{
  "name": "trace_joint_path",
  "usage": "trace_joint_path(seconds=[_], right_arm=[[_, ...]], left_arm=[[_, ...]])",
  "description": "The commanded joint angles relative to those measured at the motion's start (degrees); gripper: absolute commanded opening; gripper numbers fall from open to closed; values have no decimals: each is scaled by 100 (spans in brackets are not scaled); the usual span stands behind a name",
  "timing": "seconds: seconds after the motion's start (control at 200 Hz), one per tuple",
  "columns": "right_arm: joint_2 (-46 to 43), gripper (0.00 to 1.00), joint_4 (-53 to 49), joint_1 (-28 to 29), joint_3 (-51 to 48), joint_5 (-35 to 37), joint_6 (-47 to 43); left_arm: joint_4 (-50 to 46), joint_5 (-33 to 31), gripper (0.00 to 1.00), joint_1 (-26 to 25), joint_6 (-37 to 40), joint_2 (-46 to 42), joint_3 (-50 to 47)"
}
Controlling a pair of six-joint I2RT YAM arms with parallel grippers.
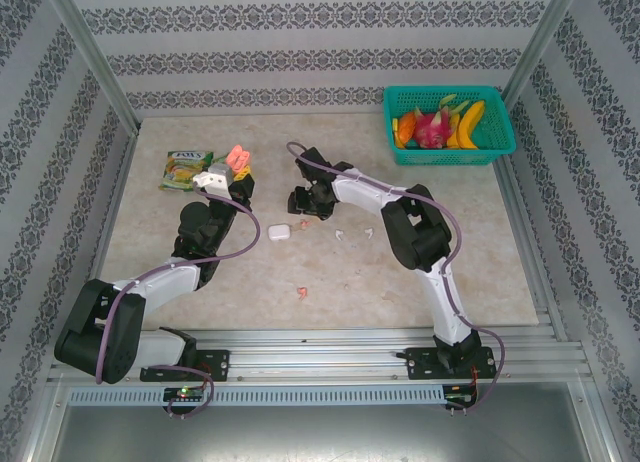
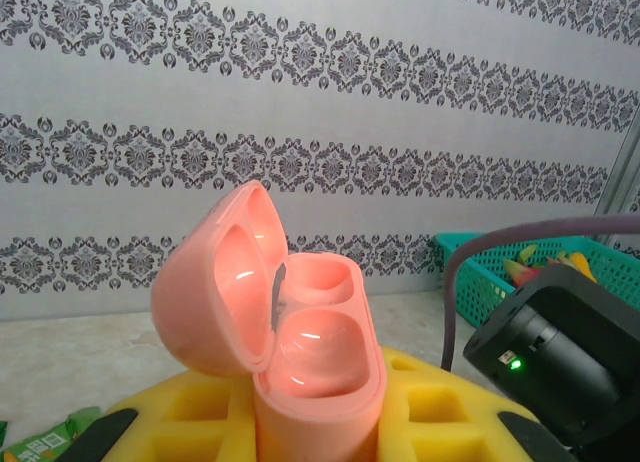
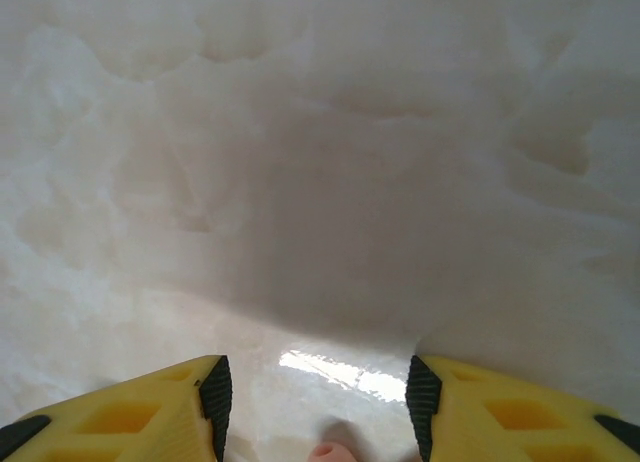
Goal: Insert the wireless bluetooth earbuds into the charging case
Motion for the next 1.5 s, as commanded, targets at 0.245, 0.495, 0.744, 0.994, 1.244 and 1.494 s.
trace_joint_path(seconds=[0.245, 0.495, 0.744, 0.994, 1.244, 1.494], right_arm=[[-947, 51, 515, 248, -1373, -376, 428], [-1551, 51, 602, 369, -1927, -123, 565], [-1460, 51, -281, 361, -1277, 962, -173], [-808, 51, -704, 280, -504, 989, -866], [-402, 51, -1134, 322, 18, 1101, -1495], [-174, 51, -1129, 374, 230, 844, -1996]], left_arm=[[55, 32, 0, 90, -124, -43, 90], [46, 24, 0, 79, -120, -47, 85], [-22, 21, 0, 86, -84, -95, 105], [-103, 7, 0, 87, -41, -176, 122], [-147, 9, 0, 84, -41, -216, 123], [-165, 24, 0, 86, -57, -202, 127]])
